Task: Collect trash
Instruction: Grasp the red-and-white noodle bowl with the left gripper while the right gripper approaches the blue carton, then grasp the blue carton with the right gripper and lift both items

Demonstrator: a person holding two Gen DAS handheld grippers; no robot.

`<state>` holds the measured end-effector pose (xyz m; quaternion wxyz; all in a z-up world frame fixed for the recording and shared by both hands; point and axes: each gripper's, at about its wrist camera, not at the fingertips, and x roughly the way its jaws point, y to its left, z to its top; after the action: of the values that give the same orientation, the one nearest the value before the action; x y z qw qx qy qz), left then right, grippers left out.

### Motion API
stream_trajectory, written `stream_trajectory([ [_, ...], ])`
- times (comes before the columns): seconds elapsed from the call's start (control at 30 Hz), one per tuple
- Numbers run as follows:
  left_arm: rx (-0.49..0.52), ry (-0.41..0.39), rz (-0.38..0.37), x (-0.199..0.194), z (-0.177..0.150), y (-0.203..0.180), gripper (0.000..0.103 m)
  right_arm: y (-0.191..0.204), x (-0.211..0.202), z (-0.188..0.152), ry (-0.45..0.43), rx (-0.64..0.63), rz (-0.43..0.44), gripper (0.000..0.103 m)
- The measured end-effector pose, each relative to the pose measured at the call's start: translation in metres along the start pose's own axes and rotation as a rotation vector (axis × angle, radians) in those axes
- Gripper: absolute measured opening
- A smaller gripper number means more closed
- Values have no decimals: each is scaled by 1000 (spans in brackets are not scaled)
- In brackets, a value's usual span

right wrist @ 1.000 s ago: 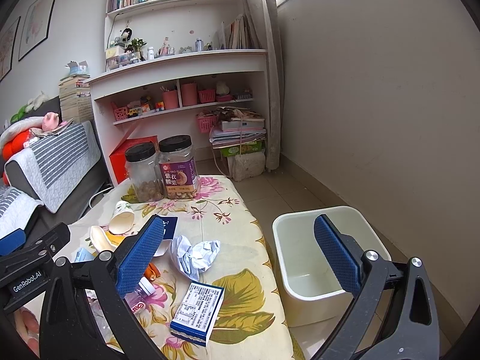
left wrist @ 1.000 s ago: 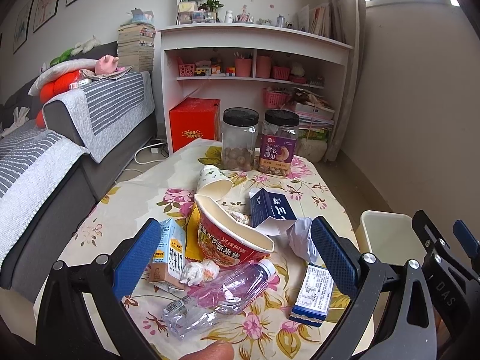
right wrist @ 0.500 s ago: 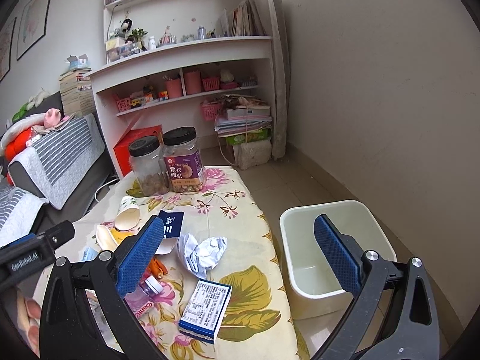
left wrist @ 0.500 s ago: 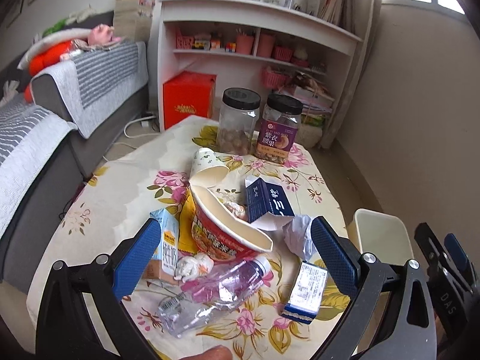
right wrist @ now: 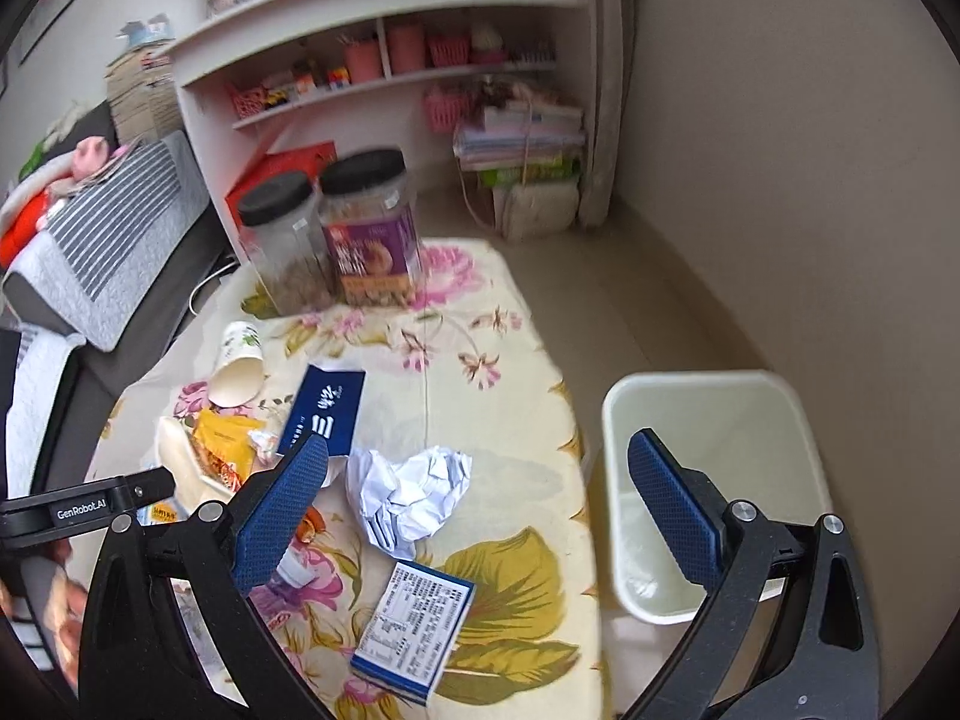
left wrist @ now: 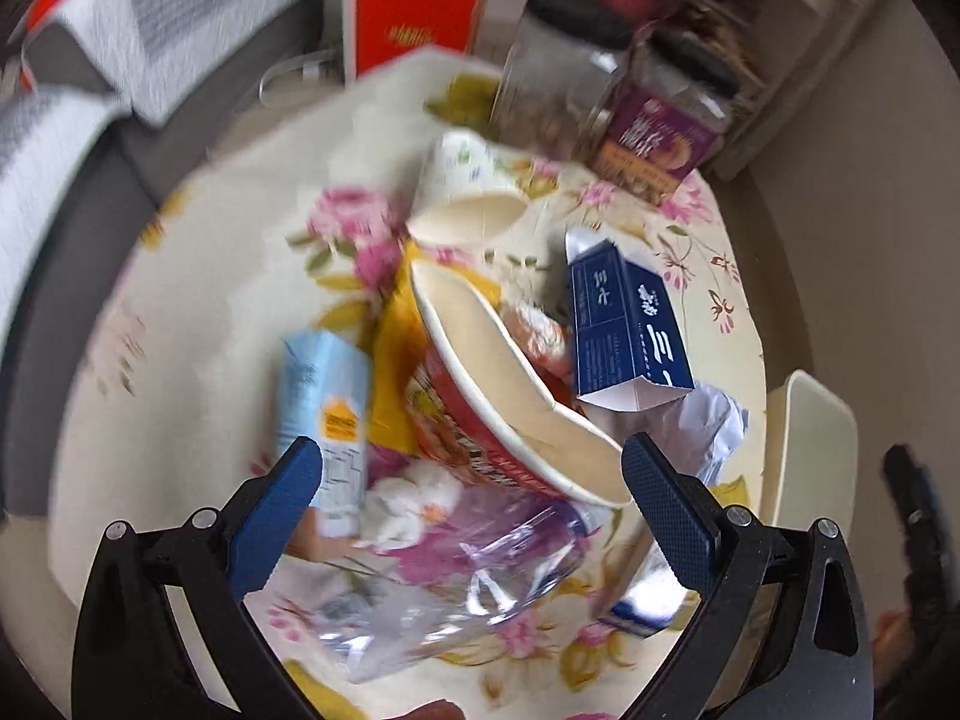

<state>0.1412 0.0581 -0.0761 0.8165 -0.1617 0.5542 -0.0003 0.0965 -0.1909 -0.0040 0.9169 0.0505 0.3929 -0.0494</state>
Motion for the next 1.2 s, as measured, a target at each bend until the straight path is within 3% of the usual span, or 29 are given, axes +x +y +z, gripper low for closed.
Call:
stream_trajectory([
  [0.23,-114,82,20,39,16,-9,95,-4,48,5,89,96,55,96],
  [0.27,-113,96,20,43,17,-10,91,-1,54,8,90,92,54,96],
  [0.37,-54,121,38,54,18,-17,63,5,72,15,121,96,66,96],
  [0.47,-4,82,59,52,16,-15,34,16,93,21,174,84,91,96],
  [0.6,29,41,9,37,20,-6,30,35,114,27,213,66,116,96],
  [0.73,100,-71,-3,9,25,-8,30,60,139,28,269,49,149,96],
  [0.9,177,-197,67,-9,30,-8,31,82,165,20,352,19,168,96],
  [1.03,158,-177,53,-3,35,2,31,88,183,11,396,-2,171,95],
  [1.07,154,-176,59,-1,37,3,31,89,185,10,399,-7,173,93],
  [1.2,125,-164,64,4,42,14,31,91,189,8,427,-2,236,48],
])
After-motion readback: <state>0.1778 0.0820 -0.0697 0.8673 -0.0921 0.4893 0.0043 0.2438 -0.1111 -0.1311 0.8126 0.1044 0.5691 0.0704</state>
